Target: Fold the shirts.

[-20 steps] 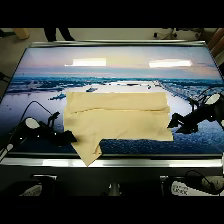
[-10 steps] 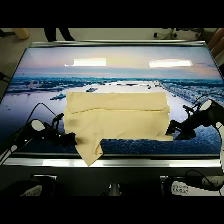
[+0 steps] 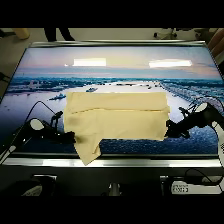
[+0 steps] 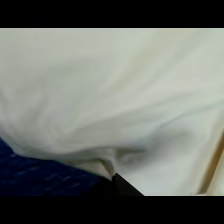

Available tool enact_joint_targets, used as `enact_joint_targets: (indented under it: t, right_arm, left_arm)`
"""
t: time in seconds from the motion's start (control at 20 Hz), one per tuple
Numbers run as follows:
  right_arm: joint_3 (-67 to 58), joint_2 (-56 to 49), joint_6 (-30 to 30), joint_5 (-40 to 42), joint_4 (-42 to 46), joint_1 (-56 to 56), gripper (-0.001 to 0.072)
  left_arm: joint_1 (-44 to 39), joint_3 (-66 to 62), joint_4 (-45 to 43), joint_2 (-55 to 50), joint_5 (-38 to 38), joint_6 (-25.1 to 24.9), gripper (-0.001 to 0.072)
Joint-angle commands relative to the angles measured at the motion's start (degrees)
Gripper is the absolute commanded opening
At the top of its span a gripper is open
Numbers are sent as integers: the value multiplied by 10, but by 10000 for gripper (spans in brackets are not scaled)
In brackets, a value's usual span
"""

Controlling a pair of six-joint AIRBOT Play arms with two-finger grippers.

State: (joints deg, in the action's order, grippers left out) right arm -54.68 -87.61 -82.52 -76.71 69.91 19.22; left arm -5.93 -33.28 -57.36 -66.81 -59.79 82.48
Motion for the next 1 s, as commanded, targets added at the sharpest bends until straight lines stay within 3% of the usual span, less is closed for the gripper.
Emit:
enact_joint_targets:
  t: [0.0, 0.2, 0.4, 0.7, 0.95]
  right_arm:
    - [-24, 15, 14, 0, 1, 0, 21]
    - [-110, 60, -4, 0, -22, -6, 20]
    - [-161, 57, -8, 66, -16, -49, 20]
    - [-211, 10, -34, 172, 7, -73, 20]
    - [-243, -46, -31, 252, -37, -73, 20]
  left_arm:
    - [12, -50, -7, 10, -6, 0, 29]
    - [38, -157, -24, 16, -54, 0, 28]
    - [42, -235, -39, 0, -33, 0, 27]
    - [47, -356, -46, -108, -31, 0, 28]
    - [48, -459, -46, -226, -32, 0, 29]
